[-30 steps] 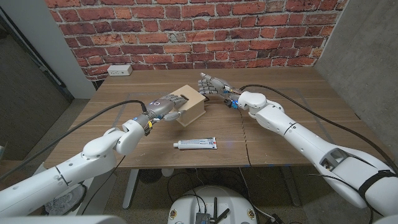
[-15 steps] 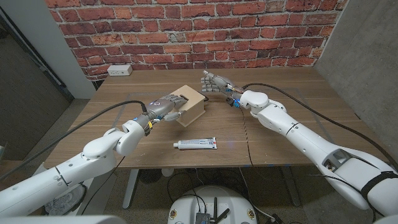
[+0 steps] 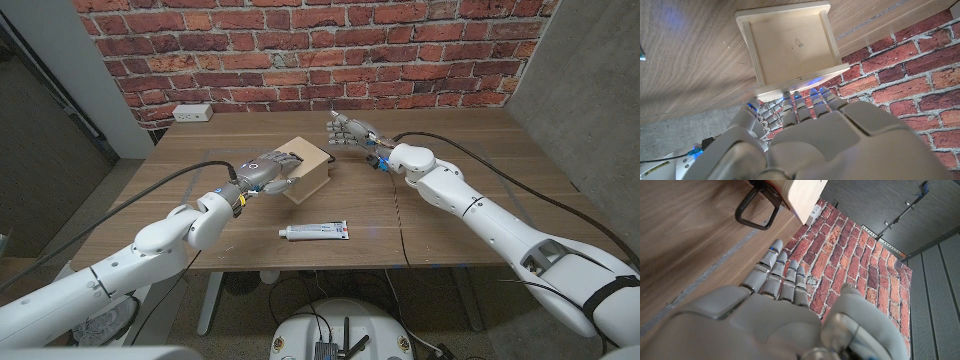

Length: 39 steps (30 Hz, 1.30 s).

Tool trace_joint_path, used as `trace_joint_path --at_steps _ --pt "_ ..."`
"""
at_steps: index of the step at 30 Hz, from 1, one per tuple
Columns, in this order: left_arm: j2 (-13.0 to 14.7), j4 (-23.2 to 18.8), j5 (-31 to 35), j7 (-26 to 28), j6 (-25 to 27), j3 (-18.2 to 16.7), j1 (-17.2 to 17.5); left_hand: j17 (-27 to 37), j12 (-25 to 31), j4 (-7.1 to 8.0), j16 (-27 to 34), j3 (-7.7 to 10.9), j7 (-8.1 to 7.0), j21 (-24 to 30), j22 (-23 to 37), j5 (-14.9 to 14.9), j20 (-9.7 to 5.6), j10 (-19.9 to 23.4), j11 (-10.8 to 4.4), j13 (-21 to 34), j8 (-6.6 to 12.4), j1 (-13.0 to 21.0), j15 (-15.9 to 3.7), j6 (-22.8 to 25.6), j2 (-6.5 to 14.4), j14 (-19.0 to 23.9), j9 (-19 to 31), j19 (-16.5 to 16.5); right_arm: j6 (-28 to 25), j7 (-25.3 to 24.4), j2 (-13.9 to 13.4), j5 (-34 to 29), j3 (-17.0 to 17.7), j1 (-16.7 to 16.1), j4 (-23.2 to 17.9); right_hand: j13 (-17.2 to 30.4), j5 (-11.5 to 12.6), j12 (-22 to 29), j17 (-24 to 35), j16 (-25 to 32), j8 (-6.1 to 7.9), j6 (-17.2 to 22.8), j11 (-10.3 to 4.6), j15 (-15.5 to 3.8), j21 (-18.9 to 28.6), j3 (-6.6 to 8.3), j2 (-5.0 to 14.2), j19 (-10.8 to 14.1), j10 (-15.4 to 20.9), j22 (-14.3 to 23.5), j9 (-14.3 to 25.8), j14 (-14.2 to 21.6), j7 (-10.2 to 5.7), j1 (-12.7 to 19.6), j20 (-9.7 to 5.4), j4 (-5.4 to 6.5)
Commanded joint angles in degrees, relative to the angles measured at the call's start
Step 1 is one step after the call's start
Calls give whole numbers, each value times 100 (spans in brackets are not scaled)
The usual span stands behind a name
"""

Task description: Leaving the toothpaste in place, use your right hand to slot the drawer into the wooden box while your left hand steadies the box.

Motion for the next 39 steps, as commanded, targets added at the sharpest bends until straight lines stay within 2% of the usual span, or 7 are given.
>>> trace_joint_path --at_steps 1,18,26,34,39 --pt "-78 56 53 79 -35 5 -93 21 15 -22 7 17 2 19 24 -2 -665 -21 19 8 1 77 -651 17 486 -24 2 60 -91 -80 -75 4 56 -41 -77 -2 22 48 3 -15 28 59 -11 -4 -22 62 -24 -4 -3 1 19 -22 -18 -26 37 10" --pt "-163 -6 -259 534 39 -278 155 25 14 3 12 22 0 23 23 1 -654 -39 4 8 -3 57 -645 16 474 -18 2 74 -106 -326 -186 27 192 -205 -273 -3 16 42 -24 -38 19 43 -47 22 -81 88 -39 -108 -37 3 18 -171 -84 -62 72 11" --pt "-188 59 -507 804 -85 -433 252 24 17 9 13 30 9 34 23 4 -648 -36 12 8 -6 50 -646 12 467 -8 1 107 -114 -414 -226 26 242 -245 -348 -4 13 43 -34 -34 15 35 -65 26 -97 98 -45 -141 -48 3 18 -210 -101 -79 77 12" --pt "-354 178 -1030 1058 -217 -652 355 22 23 11 14 39 15 44 23 6 -646 -25 20 8 -12 48 -645 0 463 2 0 145 -66 -606 -298 32 353 -393 -478 -4 10 45 -45 -37 13 29 -62 -11 -114 109 -51 -187 -52 4 17 -266 -150 -97 57 13" --pt "-580 411 -1319 1279 -440 -667 275 19 26 6 13 44 17 48 22 6 -643 -18 9 8 -14 52 -637 -5 462 8 0 165 94 -804 -322 50 474 -565 -522 -6 6 36 -57 -51 12 24 -113 -40 -141 121 -59 -280 -87 4 17 -366 -185 -118 33 13"
